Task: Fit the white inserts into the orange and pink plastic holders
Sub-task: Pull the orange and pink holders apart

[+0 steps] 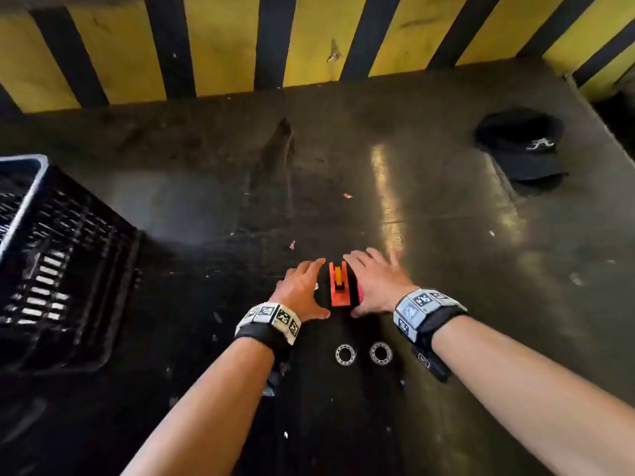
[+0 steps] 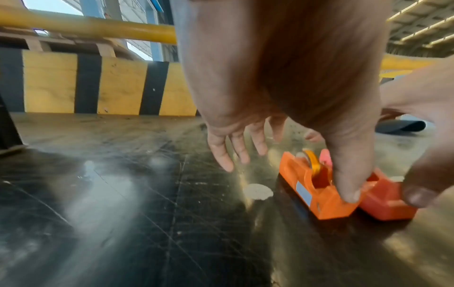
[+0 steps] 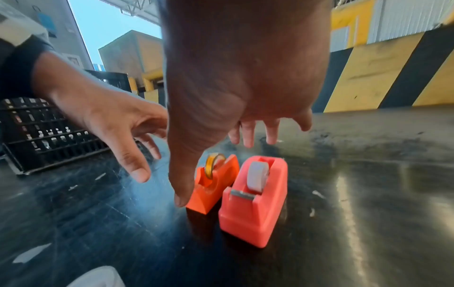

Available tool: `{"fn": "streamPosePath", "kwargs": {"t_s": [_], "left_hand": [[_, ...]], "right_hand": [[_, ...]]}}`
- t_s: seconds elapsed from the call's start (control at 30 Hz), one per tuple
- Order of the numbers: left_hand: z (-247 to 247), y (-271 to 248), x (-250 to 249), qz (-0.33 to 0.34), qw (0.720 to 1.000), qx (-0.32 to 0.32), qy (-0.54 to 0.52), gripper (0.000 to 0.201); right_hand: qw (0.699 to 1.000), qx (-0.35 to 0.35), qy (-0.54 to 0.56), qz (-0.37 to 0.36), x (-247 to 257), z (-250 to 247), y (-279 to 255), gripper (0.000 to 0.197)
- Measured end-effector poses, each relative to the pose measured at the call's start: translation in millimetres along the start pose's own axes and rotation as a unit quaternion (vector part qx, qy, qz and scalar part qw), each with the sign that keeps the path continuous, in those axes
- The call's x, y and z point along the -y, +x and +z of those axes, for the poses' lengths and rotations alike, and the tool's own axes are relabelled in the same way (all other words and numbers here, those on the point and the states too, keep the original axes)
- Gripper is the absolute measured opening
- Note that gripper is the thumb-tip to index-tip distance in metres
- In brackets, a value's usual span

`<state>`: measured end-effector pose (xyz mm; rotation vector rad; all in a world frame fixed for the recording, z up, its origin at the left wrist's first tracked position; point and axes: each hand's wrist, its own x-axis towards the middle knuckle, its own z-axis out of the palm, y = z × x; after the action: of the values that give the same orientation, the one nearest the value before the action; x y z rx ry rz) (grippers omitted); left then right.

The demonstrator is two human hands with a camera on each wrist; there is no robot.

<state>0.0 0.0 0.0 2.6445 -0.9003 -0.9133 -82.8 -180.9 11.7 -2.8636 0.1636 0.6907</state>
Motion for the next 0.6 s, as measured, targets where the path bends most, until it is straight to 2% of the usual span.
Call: {"fn": "streamPosePath", "kwargs": {"t_s": [0.13, 0.27, 0.47, 0.6], "left_hand": [[4, 15, 1, -0.01, 0.999, 0.022, 0.023, 0.124], [6, 21, 3, 0.009, 0.999, 0.021, 0.025, 0.119], [-1, 14, 6, 0.06, 0.995, -0.027, -0.07, 0.114], [-7, 1, 10, 0.075, 0.993, -0.022, -0.088, 0.109]], "right_hand": [[1.0, -0.009, -0.025, 0.002, 3, 5, 15, 0.122], [0.999, -0.042, 0.01, -0.023, 0, 14, 19, 0.112], [0.987, -0.11, 0.112, -0.045, -4, 15, 7, 0.109], [0.977, -0.129, 0.152, -0.073, -2, 16, -8, 0.111]]}}
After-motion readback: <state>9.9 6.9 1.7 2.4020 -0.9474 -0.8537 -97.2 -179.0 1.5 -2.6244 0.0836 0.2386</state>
